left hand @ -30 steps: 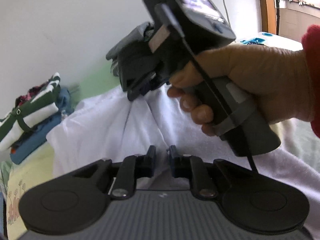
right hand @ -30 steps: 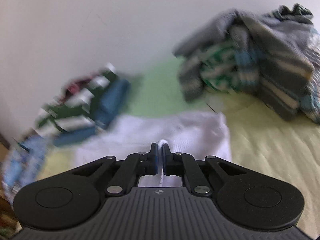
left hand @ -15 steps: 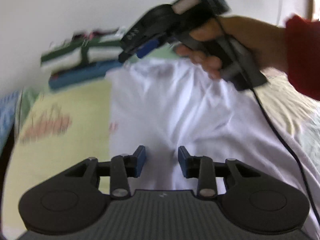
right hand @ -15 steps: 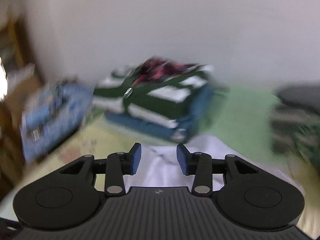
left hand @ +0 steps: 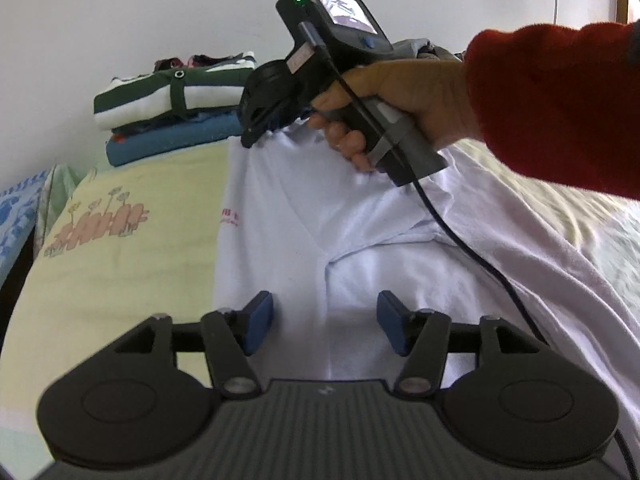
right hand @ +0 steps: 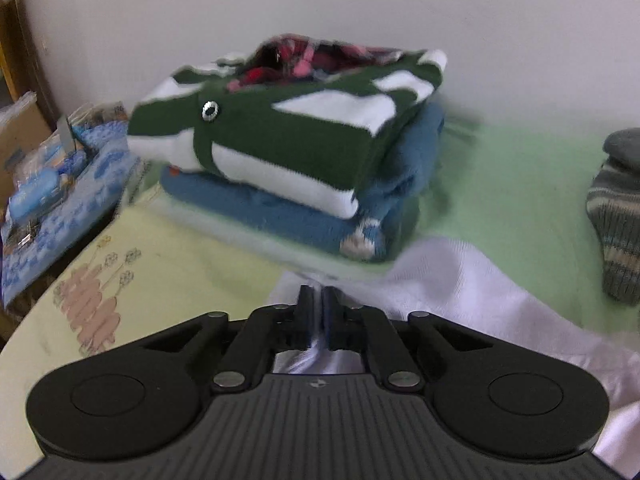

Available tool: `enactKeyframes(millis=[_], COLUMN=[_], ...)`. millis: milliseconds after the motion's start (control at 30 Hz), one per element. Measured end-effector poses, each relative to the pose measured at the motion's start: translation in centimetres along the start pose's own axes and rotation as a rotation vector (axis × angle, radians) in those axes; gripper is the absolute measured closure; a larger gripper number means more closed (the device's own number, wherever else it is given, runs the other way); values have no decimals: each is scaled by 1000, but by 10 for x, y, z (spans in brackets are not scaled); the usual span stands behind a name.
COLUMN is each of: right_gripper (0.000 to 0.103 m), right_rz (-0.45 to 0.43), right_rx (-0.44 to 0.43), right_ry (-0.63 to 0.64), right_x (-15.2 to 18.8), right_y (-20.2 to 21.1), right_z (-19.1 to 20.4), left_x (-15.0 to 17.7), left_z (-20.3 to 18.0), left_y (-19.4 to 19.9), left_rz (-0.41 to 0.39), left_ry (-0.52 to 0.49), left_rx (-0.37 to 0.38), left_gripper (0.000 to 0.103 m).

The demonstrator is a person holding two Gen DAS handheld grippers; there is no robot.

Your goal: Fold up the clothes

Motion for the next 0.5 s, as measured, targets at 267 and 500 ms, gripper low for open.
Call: enactKeyframes(millis=[267, 500], right_gripper=[80, 95], right_rz=[-70, -3], right_rx=[-27, 111], right_ry=[-215, -465], right_x=[24, 109], right_y=[85, 136], right_z=[-2, -39], left_x=[0, 15], left_z=[-9, -28], left_y=[9, 21], left_rz=[32, 57], left_ry=[0, -104], left_rx=[72, 153], left_gripper=[42, 36])
Point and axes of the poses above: each gripper's, at about its wrist camera, not at the fingertips, and y roughly against the way its jaws point, z to its left, x to its underside, the point moved 10 cm from there along -y, roughly the way its jaws point, and after that the axes turned 12 degrees about y, right-handed, at the moved point
